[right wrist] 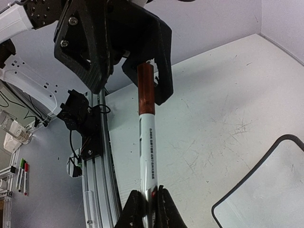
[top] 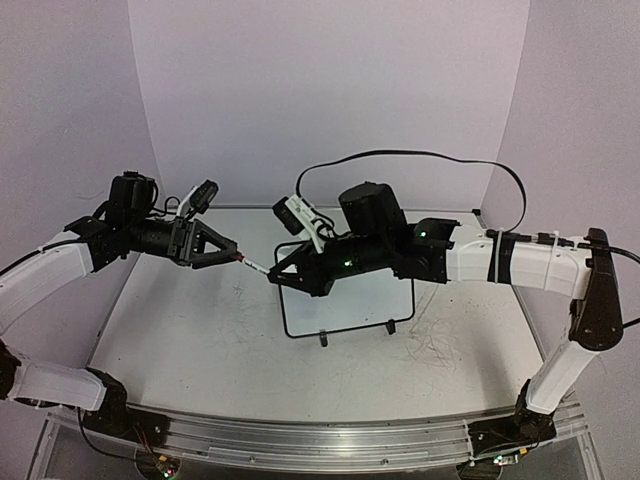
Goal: Write a sentence on the whiteboard
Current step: Pass from the right arm to the left
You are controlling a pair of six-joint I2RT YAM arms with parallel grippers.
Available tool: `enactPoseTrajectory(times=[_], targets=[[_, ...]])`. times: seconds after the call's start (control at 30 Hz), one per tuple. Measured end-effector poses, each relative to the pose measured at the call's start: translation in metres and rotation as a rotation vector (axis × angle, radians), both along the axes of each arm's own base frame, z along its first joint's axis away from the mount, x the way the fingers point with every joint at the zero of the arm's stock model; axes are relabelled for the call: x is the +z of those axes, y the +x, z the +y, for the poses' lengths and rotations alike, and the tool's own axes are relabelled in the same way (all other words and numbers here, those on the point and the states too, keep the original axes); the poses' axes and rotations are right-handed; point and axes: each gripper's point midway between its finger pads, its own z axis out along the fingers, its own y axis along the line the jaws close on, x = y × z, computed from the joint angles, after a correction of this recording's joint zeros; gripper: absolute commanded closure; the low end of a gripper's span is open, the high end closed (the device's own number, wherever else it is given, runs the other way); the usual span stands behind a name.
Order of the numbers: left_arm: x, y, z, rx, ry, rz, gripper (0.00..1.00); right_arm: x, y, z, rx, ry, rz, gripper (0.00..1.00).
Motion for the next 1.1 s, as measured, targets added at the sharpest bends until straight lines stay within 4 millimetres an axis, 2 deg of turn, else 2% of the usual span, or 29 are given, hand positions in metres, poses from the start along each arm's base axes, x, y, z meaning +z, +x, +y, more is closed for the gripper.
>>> enactPoseTrajectory(times=[0.13, 0.33, 0.5, 0.63, 0.73, 0.8, 0.87, 0.9, 1.0, 1.03, 1.1], targets=[[0.0, 0.0, 0.0, -0.002, 0.0, -0.004, 0.61, 0.0, 0.002, 0.0, -0.005, -0.003, -0.011, 1.0], [-0.003, 0.001, -0.001, -0.002, 0.004, 0.004, 0.71, 0.0, 0.002, 0.0, -0.006, -0.005, -0.022, 1.0], [-0.005, 0.001, -0.003, -0.007, 0.008, 0.012, 0.73, 0.0, 0.002, 0.0, -0.005, -0.005, -0.023, 1.0], [-0.005, 0.0, -0.003, -0.01, 0.008, 0.012, 0.79, 0.0, 0.002, 0.0, -0.001, -0.005, -0.024, 1.0], [-0.005, 0.0, -0.004, -0.013, 0.009, 0.012, 0.87, 0.0, 0.001, 0.0, 0.004, -0.004, -0.025, 1.0], [-0.006, -0.001, -0.005, -0.012, 0.011, 0.013, 0.98, 0.0, 0.0, 0.0, 0.008, -0.004, -0.025, 1.0], [-0.006, -0.001, -0.005, -0.012, 0.012, 0.015, 1.0, -0.001, 0.0, 0.0, 0.008, -0.006, -0.024, 1.0], [-0.006, 0.0, -0.006, -0.011, 0.013, 0.008, 1.0, -0.001, 0.001, -0.001, 0.005, -0.007, -0.024, 0.95], [-0.007, 0.001, -0.006, 0.001, 0.018, 0.01, 1.0, -0.001, 0.003, -0.001, -0.021, -0.01, -0.011, 0.45], [-0.007, 0.002, -0.006, 0.006, 0.022, 0.01, 1.0, -0.002, 0.006, -0.002, -0.043, -0.012, -0.009, 0.34], [-0.008, 0.003, -0.006, 0.015, 0.027, 0.011, 1.0, -0.002, 0.013, -0.007, -0.097, -0.011, 0.013, 0.29]])
